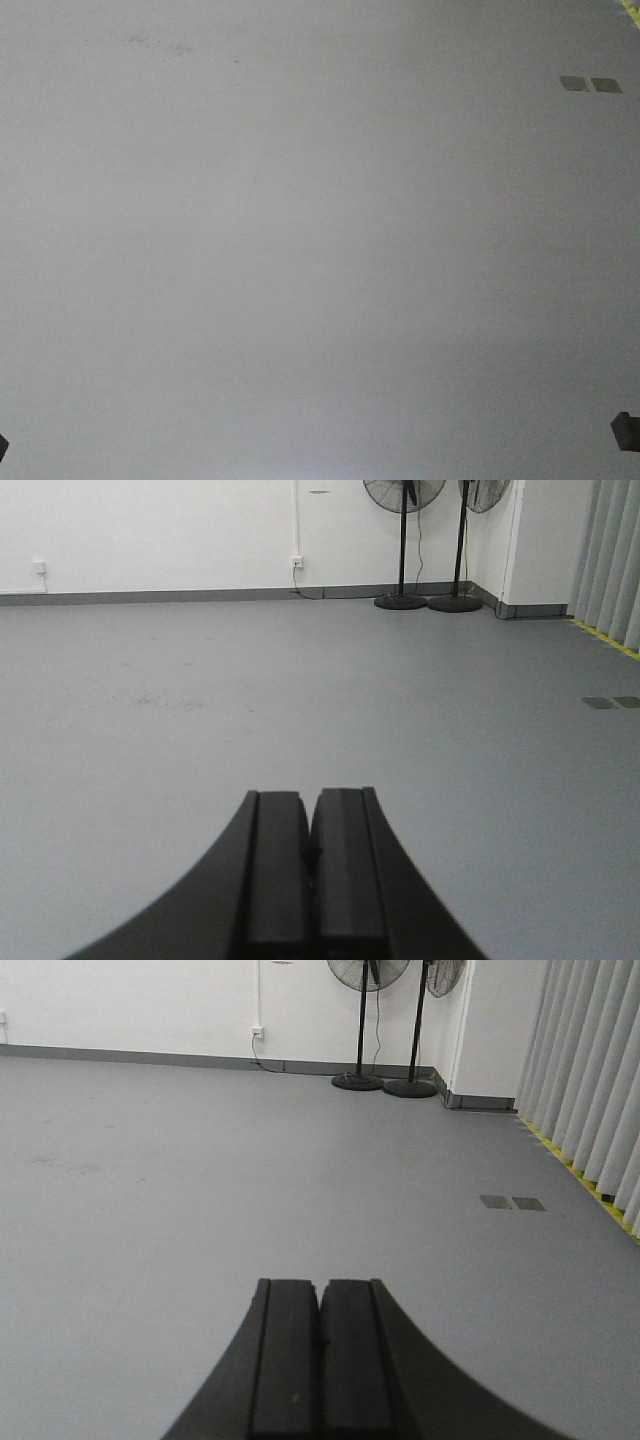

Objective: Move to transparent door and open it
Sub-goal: 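Drive the base forward across the grey floor, turning toward the door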

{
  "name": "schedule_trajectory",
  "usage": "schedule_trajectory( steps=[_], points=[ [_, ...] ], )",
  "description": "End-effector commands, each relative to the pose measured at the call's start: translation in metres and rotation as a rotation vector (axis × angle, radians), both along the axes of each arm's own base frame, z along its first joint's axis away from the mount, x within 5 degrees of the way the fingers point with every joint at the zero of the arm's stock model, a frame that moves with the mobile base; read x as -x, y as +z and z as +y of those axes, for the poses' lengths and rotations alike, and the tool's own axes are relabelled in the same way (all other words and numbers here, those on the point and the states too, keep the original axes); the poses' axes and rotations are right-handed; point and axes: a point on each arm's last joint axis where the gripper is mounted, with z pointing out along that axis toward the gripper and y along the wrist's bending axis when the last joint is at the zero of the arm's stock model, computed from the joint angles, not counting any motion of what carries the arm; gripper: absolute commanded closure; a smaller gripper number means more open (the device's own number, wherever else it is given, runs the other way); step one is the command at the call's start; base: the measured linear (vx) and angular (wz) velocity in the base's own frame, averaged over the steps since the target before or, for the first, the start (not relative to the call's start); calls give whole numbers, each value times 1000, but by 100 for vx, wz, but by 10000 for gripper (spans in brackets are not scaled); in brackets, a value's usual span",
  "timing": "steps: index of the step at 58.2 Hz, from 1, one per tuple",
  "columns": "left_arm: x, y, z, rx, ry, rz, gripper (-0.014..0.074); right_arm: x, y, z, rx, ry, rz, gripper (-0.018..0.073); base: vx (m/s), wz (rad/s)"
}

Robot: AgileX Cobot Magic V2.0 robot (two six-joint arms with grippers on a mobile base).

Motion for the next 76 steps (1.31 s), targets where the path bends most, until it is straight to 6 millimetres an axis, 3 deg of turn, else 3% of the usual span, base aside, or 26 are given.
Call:
schedule_trajectory(
  steps=[1,76],
  points=[
    [0,3,1,19,6,-81,603,0,7,0,8,-2,-95,568,29,1],
    [0,3,1,19,6,-81,603,0,7,0,8,-2,-95,568,38,8]
  ],
)
